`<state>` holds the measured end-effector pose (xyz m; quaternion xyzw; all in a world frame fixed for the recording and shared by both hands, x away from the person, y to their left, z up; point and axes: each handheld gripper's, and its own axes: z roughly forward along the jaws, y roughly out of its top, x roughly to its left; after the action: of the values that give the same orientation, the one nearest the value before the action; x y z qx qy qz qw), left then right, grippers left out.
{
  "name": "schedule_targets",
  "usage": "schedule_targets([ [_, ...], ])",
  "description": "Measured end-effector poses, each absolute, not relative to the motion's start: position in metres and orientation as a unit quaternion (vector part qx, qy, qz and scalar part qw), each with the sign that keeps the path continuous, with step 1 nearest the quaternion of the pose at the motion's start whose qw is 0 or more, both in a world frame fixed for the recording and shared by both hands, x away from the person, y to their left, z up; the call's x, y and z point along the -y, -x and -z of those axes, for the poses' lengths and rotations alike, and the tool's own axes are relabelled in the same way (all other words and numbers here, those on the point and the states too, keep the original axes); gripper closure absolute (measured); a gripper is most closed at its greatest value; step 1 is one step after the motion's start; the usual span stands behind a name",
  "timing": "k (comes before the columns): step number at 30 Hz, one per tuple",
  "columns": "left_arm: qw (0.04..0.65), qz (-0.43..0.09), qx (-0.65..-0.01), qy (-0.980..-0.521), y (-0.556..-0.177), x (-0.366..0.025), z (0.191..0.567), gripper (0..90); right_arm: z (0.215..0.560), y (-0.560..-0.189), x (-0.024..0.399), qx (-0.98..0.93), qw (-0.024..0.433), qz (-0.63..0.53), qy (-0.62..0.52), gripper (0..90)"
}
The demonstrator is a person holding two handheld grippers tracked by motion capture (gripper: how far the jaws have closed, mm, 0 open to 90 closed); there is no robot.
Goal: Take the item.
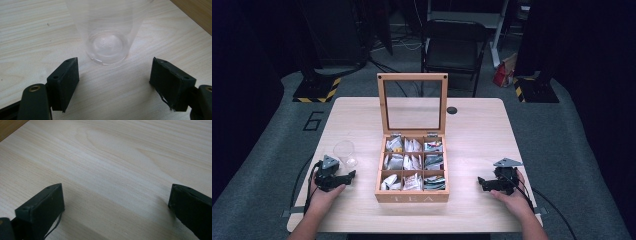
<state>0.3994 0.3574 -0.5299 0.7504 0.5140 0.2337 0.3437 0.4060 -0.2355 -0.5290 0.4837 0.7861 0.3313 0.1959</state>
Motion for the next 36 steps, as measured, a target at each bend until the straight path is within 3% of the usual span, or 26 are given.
schedule_targets([
  [36,0.356,-0.221,-0.525,-0.741,-0.3985,-0.3562,0.5216,24.9,0.5291,-0.4060,0.2355,-0.785,0.197,-0.332,-0.484,0.0],
])
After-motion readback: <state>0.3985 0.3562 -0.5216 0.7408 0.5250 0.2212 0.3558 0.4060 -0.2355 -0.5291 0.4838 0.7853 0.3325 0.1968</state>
